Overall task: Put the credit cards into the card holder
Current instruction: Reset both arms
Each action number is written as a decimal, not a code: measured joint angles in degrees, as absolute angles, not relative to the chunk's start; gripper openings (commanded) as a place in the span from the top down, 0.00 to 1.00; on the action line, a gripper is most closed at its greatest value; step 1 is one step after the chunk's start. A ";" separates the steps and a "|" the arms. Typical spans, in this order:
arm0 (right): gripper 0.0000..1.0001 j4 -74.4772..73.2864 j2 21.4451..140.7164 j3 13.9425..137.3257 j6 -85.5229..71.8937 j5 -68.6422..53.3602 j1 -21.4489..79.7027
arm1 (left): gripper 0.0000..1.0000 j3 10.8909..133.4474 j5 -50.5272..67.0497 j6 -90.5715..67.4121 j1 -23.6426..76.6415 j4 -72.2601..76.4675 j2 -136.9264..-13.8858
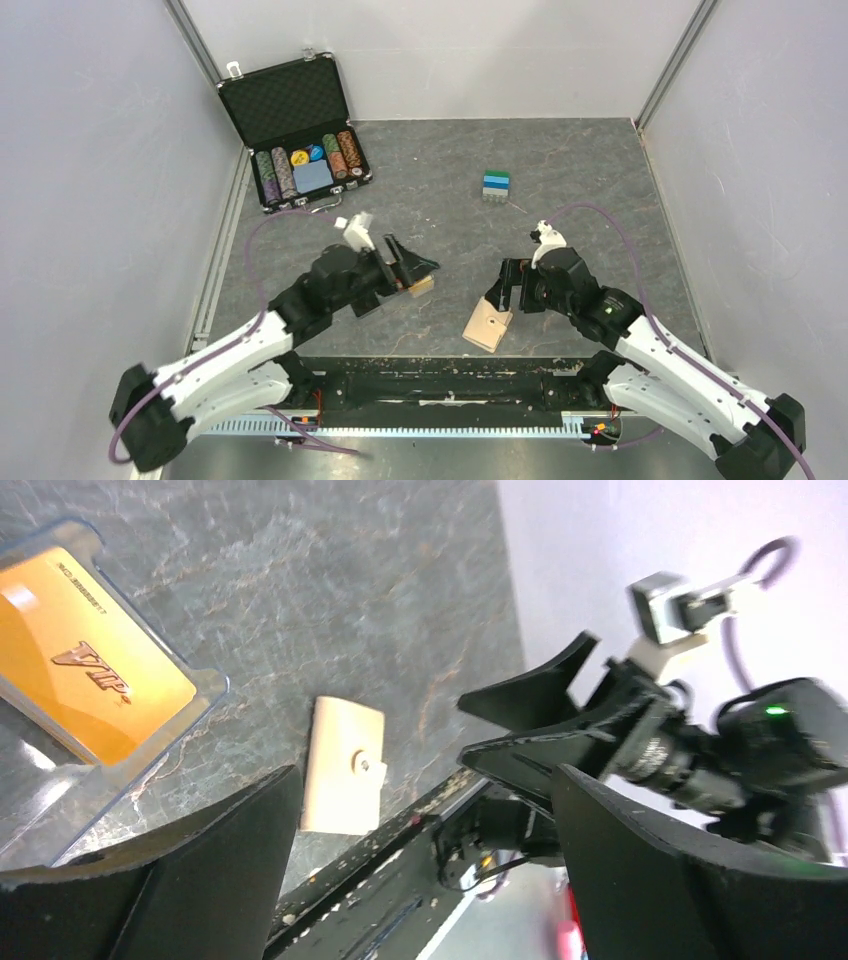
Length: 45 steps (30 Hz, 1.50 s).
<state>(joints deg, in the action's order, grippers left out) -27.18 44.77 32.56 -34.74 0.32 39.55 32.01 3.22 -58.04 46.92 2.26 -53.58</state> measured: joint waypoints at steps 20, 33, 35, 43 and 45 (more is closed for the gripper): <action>0.02 -31.73 52.84 34.92 -31.14 15.03 38.83 | 0.00 49.01 -2.68 -41.85 38.79 -29.15 -53.65; 0.02 -2.42 68.90 26.35 -15.33 15.07 4.01 | 0.00 49.47 2.11 -26.70 3.75 -18.37 -69.38; 0.02 2.09 71.81 25.96 -12.53 15.29 2.37 | 0.00 48.84 2.46 -23.77 1.10 -15.55 -72.88; 0.02 26.11 76.25 16.78 -4.21 15.92 2.02 | 0.00 34.87 0.54 -12.71 0.51 2.55 -74.32; 0.02 34.17 76.25 12.56 -2.76 15.70 2.02 | 0.00 29.91 -0.43 -12.32 0.51 9.72 -74.32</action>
